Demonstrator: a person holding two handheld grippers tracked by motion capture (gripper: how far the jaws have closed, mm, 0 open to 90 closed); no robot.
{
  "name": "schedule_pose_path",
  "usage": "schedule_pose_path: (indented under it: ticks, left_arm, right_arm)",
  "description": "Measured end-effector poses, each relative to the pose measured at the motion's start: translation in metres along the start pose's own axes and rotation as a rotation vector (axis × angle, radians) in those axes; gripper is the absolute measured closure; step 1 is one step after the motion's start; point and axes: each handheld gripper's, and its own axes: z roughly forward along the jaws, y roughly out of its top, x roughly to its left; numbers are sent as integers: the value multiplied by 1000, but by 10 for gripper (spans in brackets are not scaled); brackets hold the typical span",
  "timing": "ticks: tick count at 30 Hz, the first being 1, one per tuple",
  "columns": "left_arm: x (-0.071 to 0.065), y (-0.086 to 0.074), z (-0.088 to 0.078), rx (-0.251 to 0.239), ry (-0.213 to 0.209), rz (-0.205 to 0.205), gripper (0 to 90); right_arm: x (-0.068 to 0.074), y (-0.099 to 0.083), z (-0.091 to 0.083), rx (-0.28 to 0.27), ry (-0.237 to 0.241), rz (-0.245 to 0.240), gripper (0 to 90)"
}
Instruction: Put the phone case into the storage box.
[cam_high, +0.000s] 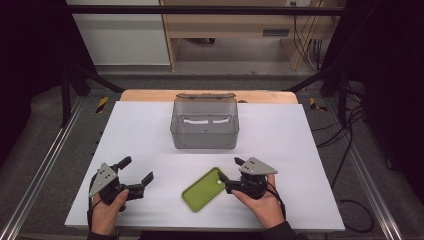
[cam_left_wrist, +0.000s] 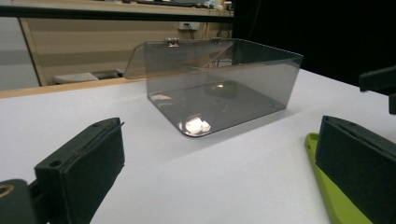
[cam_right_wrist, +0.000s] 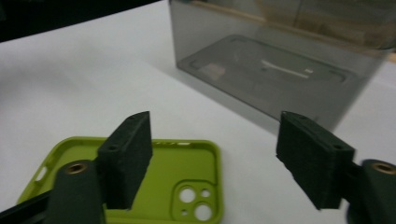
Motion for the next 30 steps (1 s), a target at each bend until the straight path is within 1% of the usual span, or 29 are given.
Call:
schedule_pose_path:
  ticks: [2,3,4,6,7,8,9,10,11,13,15,17,20,22,23,24,25,26,27,28,29,30]
  left_arm:
    - [-5,1,3,9,-14,-7,16]
    - [-5,1,3,9,-14,-7,16]
    - [-7,2,4,11,-14,-14,16]
    - [-11,2,5,16,-2,-8,23]
    - [-13,3,6,16,3,-4,27]
    - [-18,4,7,16,4,5,28]
    - [-18,4,7,16,4,5,28]
    - [-20,4,9,20,1,10,28]
    - [-22,4,10,24,-5,12,28]
    - [-27,4,13,38,-12,15,28]
    - [-32,4,16,57,0,16,28]
    - [-37,4,20,74,3,11,29]
    - [-45,6,27,101,-16,29,29]
    - [-50,7,32,130,-33,37,29]
    - [-55,7,37,160,-50,52,29]
    - [-55,7,37,160,-50,52,29]
    - [-57,6,39,177,-64,53,29]
    - [-59,6,42,199,-89,54,29]
    - [-60,4,46,225,-119,59,29]
    - [-62,3,50,247,-139,64,32]
    - [-63,1,53,275,-151,65,37]
    - [-68,0,60,330,-157,81,38]
  right_arm:
    - [-6,-2,-4,-20,-23,-2,129]
    - [-6,-2,-4,-20,-23,-2,129]
    - [-9,-4,-7,-27,-34,3,109]
    - [-15,-7,-13,-41,-43,4,82]
    - [-20,-10,-19,-57,-58,-2,68]
    - [-23,-12,-21,-57,-71,-6,66]
    - [-23,-12,-21,-57,-71,-6,66]
    - [-29,-15,-27,-54,-104,-13,66]
    - [-29,-15,-27,-54,-104,-13,66]
    - [-35,-18,-33,-59,-126,1,66]
    - [-40,-21,-39,-73,-135,10,66]
    - [-45,-23,-45,-89,-151,-3,67]
    - [-47,-24,-47,-101,-162,-7,68]
    - [-49,-25,-49,-108,-173,-9,68]
    - [-50,-26,-51,-112,-180,-8,68]
    - [-50,-26,-51,-112,-180,-8,68]
    - [-51,-26,-51,-112,-184,-7,67]
    - [-52,-27,-51,-111,-184,-8,67]
    - [-52,-27,-51,-111,-186,-7,67]
    - [-52,-27,-51,-108,-186,-10,66]
    - [-51,-27,-50,-108,-188,-13,65]
    - [-50,-26,-50,-107,-189,-19,62]
